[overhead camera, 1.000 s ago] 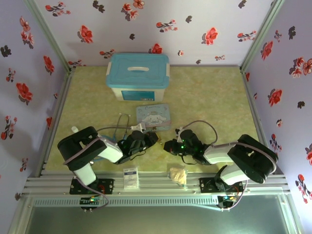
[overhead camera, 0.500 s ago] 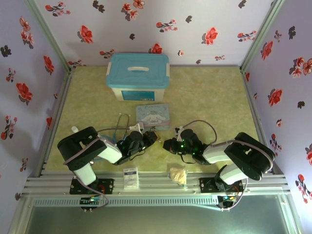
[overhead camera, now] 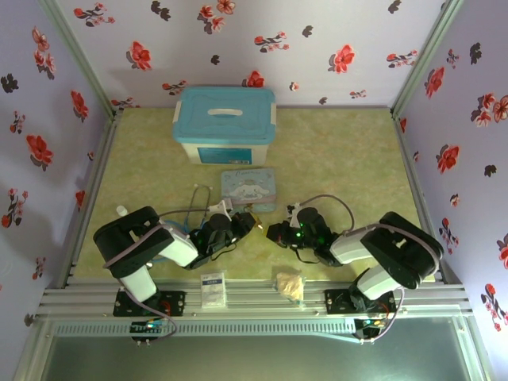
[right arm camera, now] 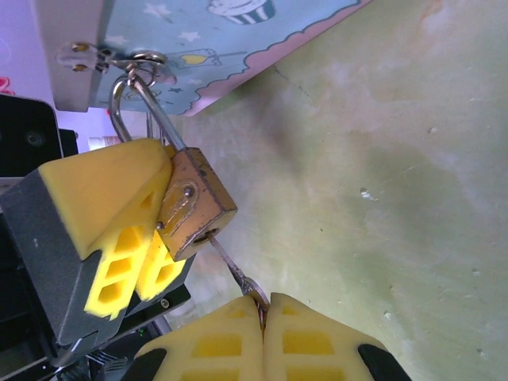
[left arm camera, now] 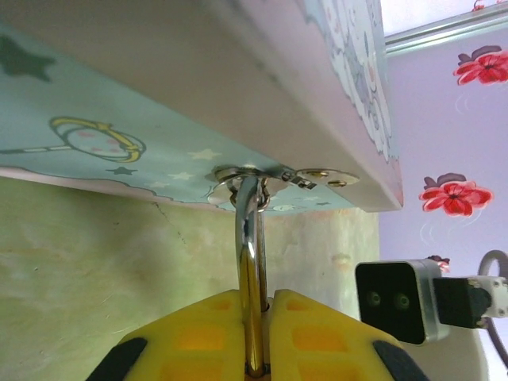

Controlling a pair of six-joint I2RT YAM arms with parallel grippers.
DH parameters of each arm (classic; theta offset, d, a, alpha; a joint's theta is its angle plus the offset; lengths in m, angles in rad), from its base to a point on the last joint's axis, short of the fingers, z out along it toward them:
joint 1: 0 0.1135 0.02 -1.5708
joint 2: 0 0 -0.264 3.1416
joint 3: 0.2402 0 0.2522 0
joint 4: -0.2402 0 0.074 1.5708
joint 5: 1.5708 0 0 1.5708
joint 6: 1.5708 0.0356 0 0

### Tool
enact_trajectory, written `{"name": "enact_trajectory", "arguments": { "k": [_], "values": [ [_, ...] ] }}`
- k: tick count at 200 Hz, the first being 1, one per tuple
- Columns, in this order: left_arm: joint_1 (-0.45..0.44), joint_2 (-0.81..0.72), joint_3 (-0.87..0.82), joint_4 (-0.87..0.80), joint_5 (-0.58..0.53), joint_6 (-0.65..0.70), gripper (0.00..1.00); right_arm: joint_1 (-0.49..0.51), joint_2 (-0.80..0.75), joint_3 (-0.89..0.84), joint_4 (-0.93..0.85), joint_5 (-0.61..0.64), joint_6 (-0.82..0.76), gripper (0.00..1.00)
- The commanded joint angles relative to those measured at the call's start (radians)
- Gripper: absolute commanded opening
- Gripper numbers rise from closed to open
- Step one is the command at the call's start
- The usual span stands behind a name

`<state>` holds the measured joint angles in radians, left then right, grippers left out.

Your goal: Unlock a padlock with a key

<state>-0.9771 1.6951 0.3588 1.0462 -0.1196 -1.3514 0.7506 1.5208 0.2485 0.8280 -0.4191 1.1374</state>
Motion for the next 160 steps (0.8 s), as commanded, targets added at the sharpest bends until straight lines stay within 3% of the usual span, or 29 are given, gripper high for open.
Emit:
{"name": "enact_trajectory", "arguments": {
  "k": [1, 55, 88, 132, 160],
  "values": [
    [-0.021, -0.015, 0.001, 0.11, 0.041, -0.016, 0.0, -0.014, 0.065, 0.001, 0.223, -0.028, 0.07, 0.0],
    [-0.025, -0.031, 0.006, 0.091, 0.05, 0.007, 0.0, -0.05, 0.279, -0.005, 0.557, -0.119, 0.17, 0.0],
    [-0.023, -0.047, 0.019, -0.011, 0.065, 0.041, 0.0, -0.092, 0.278, -0.011, 0.553, -0.165, 0.17, 0.0],
    [-0.026, -0.1, 0.054, -0.181, 0.055, 0.143, 0.0, -0.1, 0.202, -0.001, 0.392, -0.196, 0.136, 0.0],
    [-0.028, -0.071, 0.059, -0.165, 0.054, 0.15, 0.0, -0.099, 0.197, 0.003, 0.438, -0.195, 0.198, 0.0]
  ]
}}
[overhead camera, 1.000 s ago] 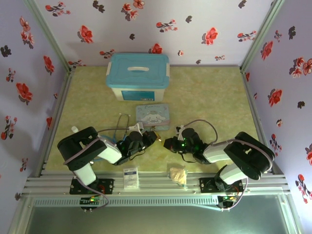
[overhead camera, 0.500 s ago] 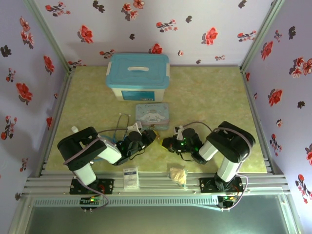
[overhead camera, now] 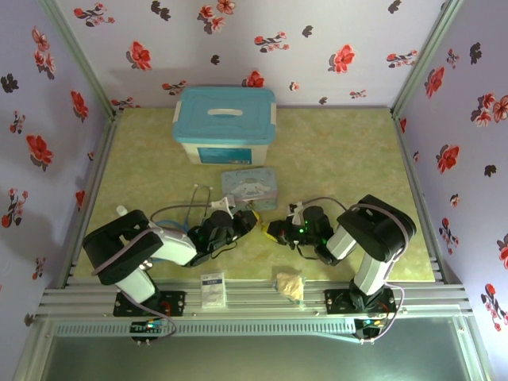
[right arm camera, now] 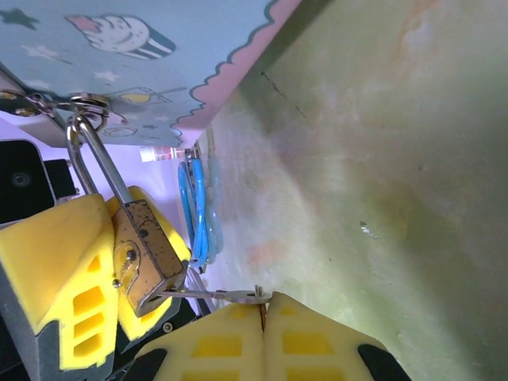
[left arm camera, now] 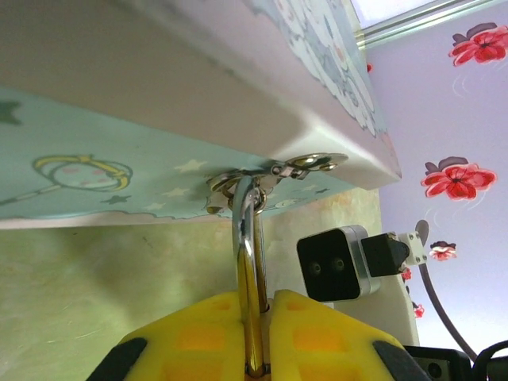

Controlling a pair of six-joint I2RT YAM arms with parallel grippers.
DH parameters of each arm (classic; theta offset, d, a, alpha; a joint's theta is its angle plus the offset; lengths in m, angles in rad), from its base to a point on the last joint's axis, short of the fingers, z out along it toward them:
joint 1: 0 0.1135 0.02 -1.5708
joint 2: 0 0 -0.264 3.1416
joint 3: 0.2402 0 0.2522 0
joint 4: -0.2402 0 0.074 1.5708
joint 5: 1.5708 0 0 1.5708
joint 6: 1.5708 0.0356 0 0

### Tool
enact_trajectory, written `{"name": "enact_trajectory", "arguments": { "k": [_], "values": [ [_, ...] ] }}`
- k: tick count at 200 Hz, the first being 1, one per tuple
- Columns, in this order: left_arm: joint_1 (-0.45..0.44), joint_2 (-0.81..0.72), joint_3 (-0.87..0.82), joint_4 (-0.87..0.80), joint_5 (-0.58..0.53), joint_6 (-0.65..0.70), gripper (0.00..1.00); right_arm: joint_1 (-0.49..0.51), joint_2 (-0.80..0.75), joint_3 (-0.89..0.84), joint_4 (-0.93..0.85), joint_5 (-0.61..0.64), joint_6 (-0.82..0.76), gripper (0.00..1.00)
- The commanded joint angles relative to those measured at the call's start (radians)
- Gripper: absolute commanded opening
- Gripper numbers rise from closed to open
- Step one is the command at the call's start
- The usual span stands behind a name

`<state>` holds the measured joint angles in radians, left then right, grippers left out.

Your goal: Unlock a padlock with a key

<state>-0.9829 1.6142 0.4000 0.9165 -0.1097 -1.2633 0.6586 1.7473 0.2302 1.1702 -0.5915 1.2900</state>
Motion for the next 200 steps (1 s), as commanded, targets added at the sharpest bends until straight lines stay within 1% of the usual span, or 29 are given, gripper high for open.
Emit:
{"name": "enact_trajectory", "arguments": {
  "k": [1, 17, 41, 53, 73, 91, 126, 170, 200],
  "values": [
    [-0.021, 0.013, 0.018, -0.035, 0.043, 0.063, 0.0, -0.007, -0.028, 0.021, 0.102, -0.023, 0.05, 0.0],
    [-0.022, 0.034, 0.01, 0.0, 0.03, 0.062, 0.0, -0.007, -0.018, 0.01, 0.166, -0.021, 0.096, 0.0],
    [-0.021, 0.059, 0.011, 0.009, 0.015, 0.083, 0.0, -0.003, -0.016, -0.006, 0.17, -0.01, 0.114, 0.0],
    [-0.022, 0.065, 0.008, 0.013, 0.006, 0.086, 0.0, -0.002, -0.023, -0.014, 0.156, -0.008, 0.116, 0.0],
    [-0.023, 0.066, 0.009, 0.013, -0.003, 0.107, 0.0, -0.001, -0.043, -0.02, 0.083, 0.001, 0.098, 0.0],
    [-0.023, 0.072, 0.018, -0.011, -0.007, 0.117, 0.0, -0.001, -0.032, -0.031, 0.158, -0.002, 0.129, 0.0],
    [-0.025, 0.113, 0.001, 0.068, -0.012, 0.104, 0.0, 0.002, 0.022, -0.01, 0.214, -0.01, 0.17, 0.0],
    [-0.026, 0.115, -0.016, 0.087, -0.021, 0.104, 0.0, 0.004, -0.007, -0.021, 0.213, 0.01, 0.17, 0.0],
    [-0.026, 0.156, -0.034, 0.194, -0.01, 0.079, 0.0, 0.004, 0.027, 0.004, 0.214, 0.0, 0.179, 0.0]
  ]
}}
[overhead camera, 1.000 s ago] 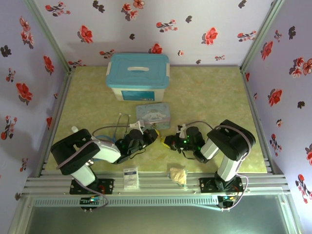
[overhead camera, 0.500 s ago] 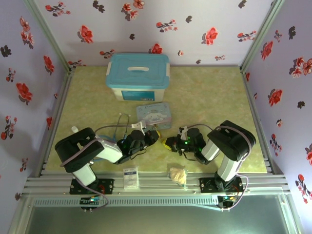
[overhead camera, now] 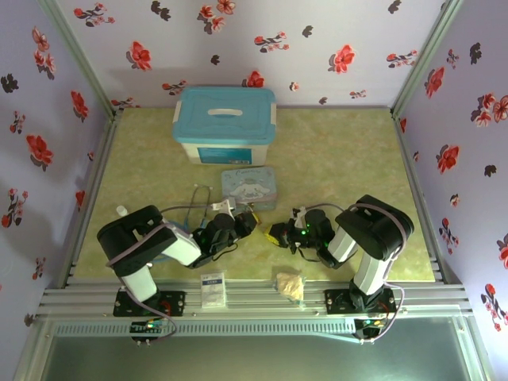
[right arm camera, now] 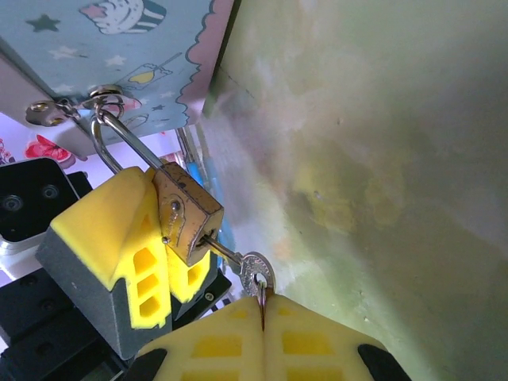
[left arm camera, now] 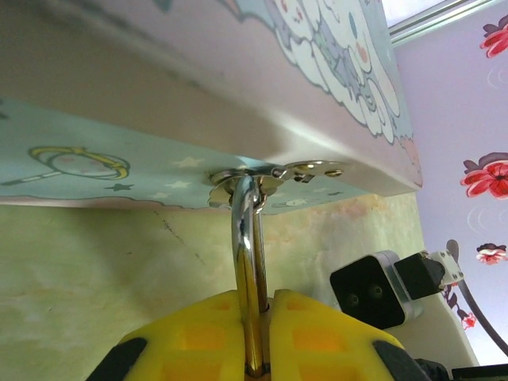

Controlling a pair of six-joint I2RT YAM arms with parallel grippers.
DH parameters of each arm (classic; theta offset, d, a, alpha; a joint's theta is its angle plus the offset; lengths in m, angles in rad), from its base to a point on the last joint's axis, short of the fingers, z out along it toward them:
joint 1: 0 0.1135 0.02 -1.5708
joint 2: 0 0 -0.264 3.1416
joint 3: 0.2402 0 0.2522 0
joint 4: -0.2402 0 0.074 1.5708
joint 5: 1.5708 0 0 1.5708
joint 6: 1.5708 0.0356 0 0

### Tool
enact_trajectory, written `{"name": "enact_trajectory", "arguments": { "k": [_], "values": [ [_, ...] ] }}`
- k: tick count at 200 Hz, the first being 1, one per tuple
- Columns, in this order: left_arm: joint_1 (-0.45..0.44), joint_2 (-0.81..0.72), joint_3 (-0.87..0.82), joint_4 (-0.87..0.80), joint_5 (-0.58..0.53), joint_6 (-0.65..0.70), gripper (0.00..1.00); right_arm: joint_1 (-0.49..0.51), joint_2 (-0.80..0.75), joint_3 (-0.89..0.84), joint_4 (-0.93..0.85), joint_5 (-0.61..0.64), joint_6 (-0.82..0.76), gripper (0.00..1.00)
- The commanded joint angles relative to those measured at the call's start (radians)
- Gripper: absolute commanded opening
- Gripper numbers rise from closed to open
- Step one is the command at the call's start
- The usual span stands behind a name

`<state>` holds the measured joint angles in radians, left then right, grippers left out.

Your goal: Unlock a padlock with a key

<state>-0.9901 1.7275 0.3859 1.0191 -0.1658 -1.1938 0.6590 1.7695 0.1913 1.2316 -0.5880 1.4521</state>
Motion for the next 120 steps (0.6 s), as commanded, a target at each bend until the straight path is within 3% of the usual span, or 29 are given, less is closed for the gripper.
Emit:
{"name": "enact_trajectory", "arguments": {
  "k": [1, 120],
  "values": [
    [-0.019, 0.043, -0.02, 0.094, 0.047, 0.008, 0.0, 0.004, 0.006, 0.044, 0.153, -0.004, 0.017, 0.0],
    [-0.023, 0.017, -0.053, 0.179, 0.052, -0.034, 0.0, -0.025, -0.047, 0.093, 0.153, -0.04, 0.077, 0.0]
  ]
}}
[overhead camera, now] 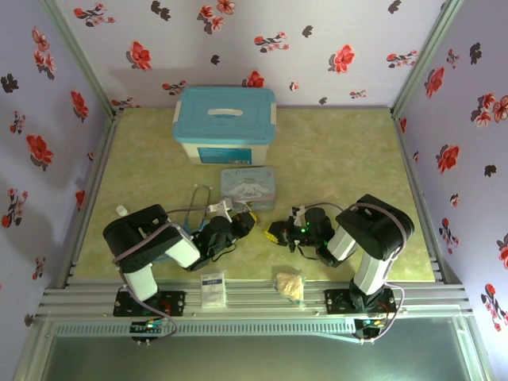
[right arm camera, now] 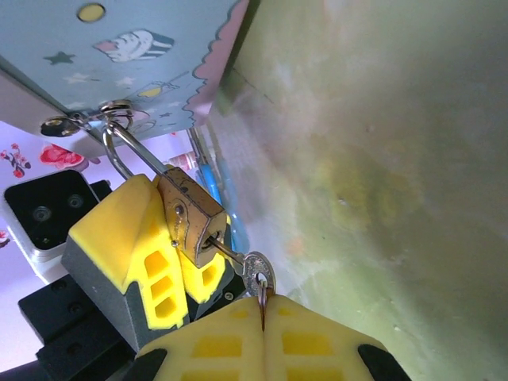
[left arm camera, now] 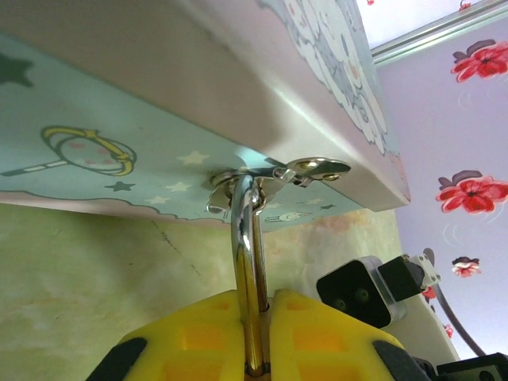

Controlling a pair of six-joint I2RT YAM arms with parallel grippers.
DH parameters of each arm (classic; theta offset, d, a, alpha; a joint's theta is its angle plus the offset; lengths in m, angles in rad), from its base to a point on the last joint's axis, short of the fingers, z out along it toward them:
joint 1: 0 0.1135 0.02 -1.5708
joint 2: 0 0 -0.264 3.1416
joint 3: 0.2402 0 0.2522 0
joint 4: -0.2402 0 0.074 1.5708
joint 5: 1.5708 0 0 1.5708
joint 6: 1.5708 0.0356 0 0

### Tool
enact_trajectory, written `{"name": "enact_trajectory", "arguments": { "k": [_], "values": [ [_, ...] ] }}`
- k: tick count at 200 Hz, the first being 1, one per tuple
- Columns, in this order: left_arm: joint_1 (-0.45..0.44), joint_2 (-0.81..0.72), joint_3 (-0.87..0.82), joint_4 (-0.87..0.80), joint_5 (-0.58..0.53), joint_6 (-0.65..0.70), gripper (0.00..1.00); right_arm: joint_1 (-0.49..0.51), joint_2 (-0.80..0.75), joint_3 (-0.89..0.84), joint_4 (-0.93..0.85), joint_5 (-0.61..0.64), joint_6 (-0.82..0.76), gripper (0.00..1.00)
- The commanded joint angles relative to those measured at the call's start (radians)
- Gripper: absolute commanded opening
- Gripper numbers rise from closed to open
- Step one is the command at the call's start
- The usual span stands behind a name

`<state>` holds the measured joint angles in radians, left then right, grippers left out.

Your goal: Unlock a padlock with a key

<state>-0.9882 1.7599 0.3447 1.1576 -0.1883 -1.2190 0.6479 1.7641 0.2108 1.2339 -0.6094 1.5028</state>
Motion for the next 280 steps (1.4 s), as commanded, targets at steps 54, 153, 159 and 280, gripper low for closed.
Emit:
{"name": "enact_trajectory", "arguments": {
  "k": [54, 153, 159, 280],
  "values": [
    [-0.026, 0.003, -0.003, 0.053, 0.071, -0.013, 0.0, -0.016, -0.053, 0.076, 0.152, -0.021, 0.064, 0.0],
    [-0.039, 0.045, 0.032, 0.067, 0.1, -0.032, 0.0, -0.005, -0.053, 0.14, 0.151, -0.023, 0.053, 0.0],
    [-0.041, 0.044, 0.033, 0.064, 0.101, -0.031, 0.0, -0.007, -0.055, 0.142, 0.151, -0.023, 0.049, 0.0],
    [-0.044, 0.034, 0.021, 0.098, 0.116, -0.064, 0.0, -0.1, -0.109, 0.117, -0.182, -0.064, -0.207, 0.0]
  ]
}}
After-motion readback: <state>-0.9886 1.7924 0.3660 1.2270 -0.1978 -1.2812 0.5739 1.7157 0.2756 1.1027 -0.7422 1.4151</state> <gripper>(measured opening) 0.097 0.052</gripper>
